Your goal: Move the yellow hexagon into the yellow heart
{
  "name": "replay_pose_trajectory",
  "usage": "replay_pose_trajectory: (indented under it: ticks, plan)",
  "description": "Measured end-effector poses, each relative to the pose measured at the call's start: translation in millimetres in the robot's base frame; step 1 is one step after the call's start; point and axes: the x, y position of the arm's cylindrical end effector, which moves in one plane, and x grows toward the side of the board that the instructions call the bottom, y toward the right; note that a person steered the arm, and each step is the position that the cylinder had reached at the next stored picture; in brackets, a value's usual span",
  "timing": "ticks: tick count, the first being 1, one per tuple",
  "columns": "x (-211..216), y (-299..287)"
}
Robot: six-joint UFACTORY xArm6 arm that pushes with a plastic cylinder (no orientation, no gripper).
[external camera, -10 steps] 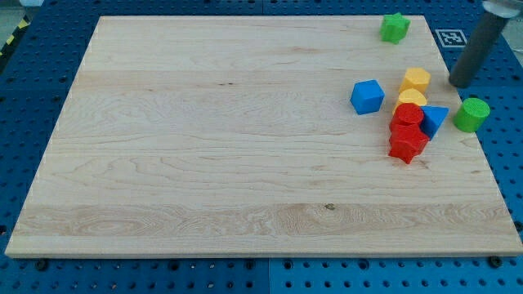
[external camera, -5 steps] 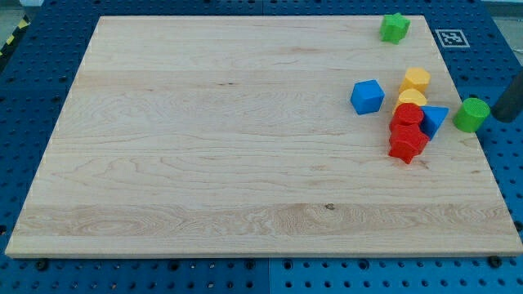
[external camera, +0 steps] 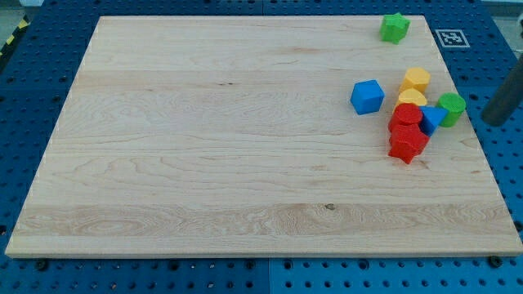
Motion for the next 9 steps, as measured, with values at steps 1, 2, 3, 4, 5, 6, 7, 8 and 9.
replay_pose_trajectory:
  ticks: [1,2,3,4,5,6,7,8,9]
  plan:
    - [-30,3]
    - [-75,-23]
    - [-113,-59]
    - [-116,-91]
    - [-111,-121]
    - [-91,-126]
    - [-87,-123]
    - [-83,-123]
    - [-72,-123]
